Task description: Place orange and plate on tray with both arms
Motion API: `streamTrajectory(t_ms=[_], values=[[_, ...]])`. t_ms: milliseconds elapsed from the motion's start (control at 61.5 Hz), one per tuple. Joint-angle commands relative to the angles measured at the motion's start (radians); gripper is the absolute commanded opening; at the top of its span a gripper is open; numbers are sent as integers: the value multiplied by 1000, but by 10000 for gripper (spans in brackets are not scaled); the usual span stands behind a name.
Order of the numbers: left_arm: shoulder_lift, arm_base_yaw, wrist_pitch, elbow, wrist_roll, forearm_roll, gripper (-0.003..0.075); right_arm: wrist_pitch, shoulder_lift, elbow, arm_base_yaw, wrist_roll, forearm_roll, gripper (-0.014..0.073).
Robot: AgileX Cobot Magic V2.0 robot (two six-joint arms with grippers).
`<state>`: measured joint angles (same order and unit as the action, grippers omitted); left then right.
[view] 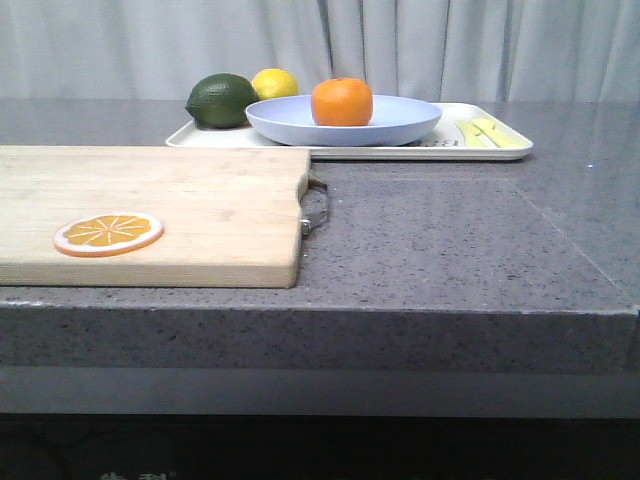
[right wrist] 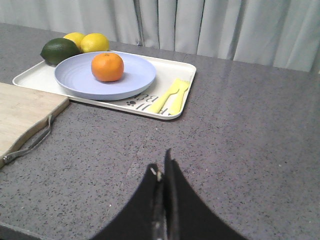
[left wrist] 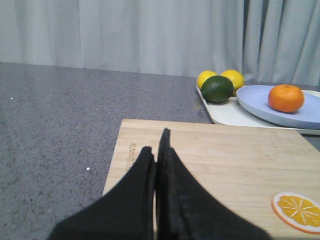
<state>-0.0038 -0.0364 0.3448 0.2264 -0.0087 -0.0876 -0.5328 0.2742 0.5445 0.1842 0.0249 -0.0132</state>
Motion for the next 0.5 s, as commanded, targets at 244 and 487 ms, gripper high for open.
streamTrajectory(t_ms=[244, 487], values=[[-22, 33, -237, -184, -5, -13, -18, 81, 10, 24, -2, 10, 7, -112], [-20, 33, -301, -232, -5, -13, -18, 81, 10, 24, -2, 10, 7, -112]])
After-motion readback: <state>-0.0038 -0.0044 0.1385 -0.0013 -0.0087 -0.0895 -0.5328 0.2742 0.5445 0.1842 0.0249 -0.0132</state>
